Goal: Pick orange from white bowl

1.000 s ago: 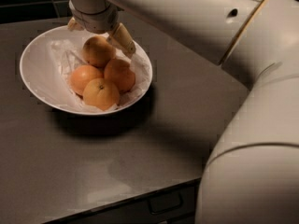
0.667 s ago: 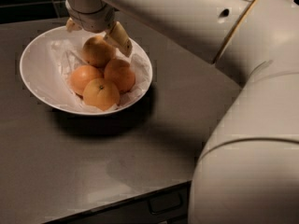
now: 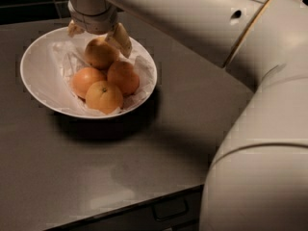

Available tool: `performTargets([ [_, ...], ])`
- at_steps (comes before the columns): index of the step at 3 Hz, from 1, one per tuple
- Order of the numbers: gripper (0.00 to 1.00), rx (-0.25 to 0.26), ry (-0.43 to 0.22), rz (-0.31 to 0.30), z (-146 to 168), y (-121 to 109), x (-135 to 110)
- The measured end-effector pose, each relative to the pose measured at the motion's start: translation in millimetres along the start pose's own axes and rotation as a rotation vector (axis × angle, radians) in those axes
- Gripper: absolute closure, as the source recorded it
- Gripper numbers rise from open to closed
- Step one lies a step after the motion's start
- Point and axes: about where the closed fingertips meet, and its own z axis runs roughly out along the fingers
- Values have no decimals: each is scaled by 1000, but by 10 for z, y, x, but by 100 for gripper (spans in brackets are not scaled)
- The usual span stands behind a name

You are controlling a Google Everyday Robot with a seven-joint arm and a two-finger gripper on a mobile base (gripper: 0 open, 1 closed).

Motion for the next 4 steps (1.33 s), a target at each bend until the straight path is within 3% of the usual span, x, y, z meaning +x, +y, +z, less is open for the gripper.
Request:
performTargets([
  [2,12,91,-26,-124,17,-9,-136],
  [4,13,120,-6,-206,9,-84,-182],
])
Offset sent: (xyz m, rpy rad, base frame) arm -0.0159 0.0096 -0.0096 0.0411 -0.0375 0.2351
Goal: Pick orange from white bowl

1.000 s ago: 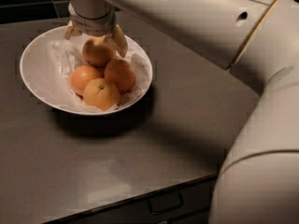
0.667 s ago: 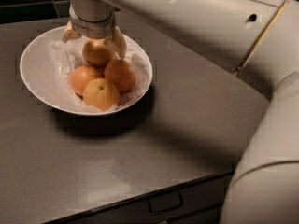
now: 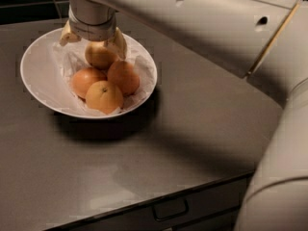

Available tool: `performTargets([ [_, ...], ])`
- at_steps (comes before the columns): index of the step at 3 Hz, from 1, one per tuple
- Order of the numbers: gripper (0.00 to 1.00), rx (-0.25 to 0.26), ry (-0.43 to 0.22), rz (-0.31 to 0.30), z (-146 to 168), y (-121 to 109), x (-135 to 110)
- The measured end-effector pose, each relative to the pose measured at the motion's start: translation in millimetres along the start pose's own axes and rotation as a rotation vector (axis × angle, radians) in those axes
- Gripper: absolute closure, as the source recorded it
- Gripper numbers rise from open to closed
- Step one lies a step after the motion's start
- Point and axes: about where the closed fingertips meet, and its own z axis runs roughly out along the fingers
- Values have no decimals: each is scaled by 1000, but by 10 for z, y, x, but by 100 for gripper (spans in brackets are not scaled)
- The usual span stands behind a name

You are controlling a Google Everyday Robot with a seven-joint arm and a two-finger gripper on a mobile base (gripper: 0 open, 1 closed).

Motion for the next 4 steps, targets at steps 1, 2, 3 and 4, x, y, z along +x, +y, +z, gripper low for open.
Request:
performTargets([
  [1,16,-5,-4,-4,18,0,-2],
  [2,16,-20,-25,-3,62,35,-18],
  [3,18,-34,-49,2,122,86,-33],
  [4,20,-45,-68,4,185,122,-46],
])
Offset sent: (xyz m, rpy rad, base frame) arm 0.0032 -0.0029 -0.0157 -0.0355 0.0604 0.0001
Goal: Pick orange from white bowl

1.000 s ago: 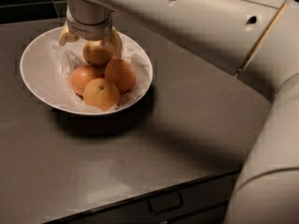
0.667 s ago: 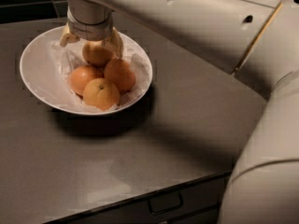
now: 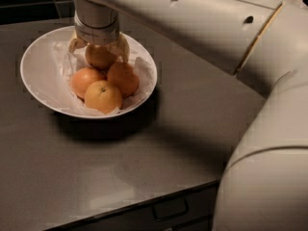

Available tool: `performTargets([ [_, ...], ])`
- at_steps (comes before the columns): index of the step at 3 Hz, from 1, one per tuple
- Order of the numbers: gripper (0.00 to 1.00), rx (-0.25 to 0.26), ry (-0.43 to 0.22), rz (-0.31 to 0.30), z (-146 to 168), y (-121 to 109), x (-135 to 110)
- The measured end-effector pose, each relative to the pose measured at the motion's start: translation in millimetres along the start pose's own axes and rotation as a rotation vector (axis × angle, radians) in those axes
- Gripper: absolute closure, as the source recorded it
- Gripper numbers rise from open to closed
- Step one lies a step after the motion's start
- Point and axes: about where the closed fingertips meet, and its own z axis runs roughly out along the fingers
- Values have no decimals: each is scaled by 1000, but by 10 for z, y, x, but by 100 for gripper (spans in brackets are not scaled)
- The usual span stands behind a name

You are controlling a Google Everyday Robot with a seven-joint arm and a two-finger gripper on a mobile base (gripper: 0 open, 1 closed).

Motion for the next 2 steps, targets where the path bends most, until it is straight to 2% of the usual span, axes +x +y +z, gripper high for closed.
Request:
performTargets([
  [2,24,-38,-23,-13,91,-2,-14],
])
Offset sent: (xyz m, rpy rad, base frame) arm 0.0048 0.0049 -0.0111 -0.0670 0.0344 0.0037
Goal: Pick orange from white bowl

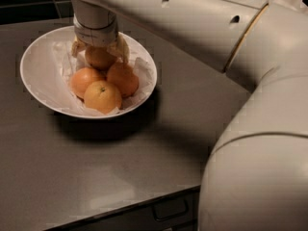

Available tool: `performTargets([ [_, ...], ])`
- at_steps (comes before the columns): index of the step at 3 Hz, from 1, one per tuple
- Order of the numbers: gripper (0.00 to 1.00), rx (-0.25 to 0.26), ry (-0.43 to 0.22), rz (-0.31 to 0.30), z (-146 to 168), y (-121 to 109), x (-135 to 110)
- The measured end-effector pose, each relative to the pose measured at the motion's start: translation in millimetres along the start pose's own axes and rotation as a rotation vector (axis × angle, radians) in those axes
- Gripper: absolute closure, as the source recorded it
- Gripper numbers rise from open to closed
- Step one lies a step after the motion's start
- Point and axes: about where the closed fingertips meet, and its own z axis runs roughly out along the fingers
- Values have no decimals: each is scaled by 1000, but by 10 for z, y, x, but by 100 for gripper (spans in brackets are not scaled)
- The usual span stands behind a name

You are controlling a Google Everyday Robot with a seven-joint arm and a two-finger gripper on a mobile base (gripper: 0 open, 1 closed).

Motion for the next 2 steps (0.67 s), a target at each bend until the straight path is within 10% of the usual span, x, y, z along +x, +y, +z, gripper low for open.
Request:
performTargets([
  [2,30,-40,-2,-16,41,-48,22],
])
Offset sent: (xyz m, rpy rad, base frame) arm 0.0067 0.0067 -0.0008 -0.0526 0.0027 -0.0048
